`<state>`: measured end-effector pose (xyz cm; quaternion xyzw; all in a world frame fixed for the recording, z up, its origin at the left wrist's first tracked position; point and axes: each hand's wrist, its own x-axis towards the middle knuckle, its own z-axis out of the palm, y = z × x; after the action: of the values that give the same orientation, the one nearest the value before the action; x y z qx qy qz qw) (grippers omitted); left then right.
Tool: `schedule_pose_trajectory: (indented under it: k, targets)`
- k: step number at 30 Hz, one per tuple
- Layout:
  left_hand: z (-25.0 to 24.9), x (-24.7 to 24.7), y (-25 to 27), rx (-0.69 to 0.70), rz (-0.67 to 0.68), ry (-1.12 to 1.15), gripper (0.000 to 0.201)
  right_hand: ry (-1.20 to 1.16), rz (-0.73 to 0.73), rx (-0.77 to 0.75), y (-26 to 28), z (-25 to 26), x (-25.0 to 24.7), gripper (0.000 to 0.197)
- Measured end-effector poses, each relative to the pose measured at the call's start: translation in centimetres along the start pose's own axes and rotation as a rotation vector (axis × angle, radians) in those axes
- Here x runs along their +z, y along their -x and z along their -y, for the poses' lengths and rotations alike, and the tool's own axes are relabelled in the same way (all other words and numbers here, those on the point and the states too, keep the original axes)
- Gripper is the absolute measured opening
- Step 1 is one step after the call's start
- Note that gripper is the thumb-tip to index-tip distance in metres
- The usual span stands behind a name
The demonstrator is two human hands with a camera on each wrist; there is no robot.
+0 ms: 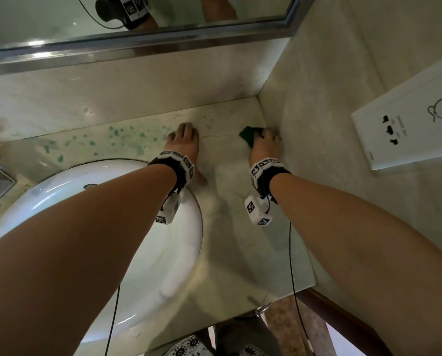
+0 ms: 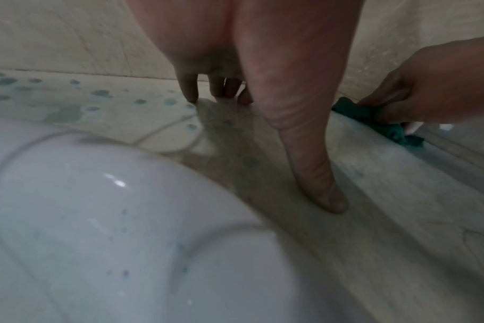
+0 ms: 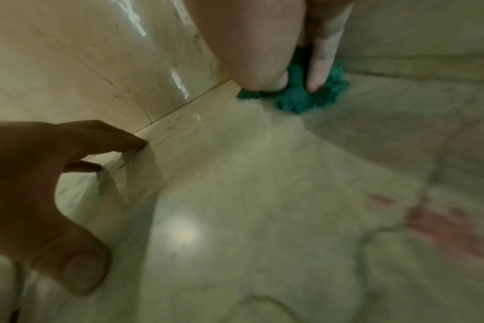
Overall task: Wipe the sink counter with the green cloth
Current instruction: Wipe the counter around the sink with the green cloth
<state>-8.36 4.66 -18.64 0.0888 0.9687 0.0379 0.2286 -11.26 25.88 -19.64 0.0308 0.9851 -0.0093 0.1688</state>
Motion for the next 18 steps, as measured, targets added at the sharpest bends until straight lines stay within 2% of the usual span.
schedule_pose_trajectory:
  k: [3,6,9,10,12,15,18]
  targets:
    - [0.1,0.2,-0.1,-0.002,-0.006,0.005,0.151,0.112,0.093,0.129,-1.5,1.6,-0.3,0.048]
    - [0.2,0.4,-0.3,0.000,-0.016,0.001,0.151,0.158,0.109,0.187,-2.9,3.3,-0.4,0.047]
    - [0.1,0.5,-0.4,-0.016,-0.005,-0.013,0.152,0.282,0.128,0.141,-4.5,4.1,0.0,0.047]
    - [0.1,0.5,-0.5,-0.022,0.001,-0.014,0.153,0.286,0.162,0.121,-4.9,4.3,0.1,0.050]
    - [0.1,0.5,-0.5,-0.029,0.012,-0.013,0.153,0.185,0.134,0.116,-5.4,4.7,-0.1,0.053]
    - [0.0,0.3,-0.5,-0.039,0.026,-0.017,0.152,0.221,0.170,0.150,-6.0,5.6,-1.6,0.043]
    - [0.0,0.3,-0.5,-0.034,0.022,-0.018,0.152,0.252,0.159,0.057,-7.0,5.5,-1.8,0.047]
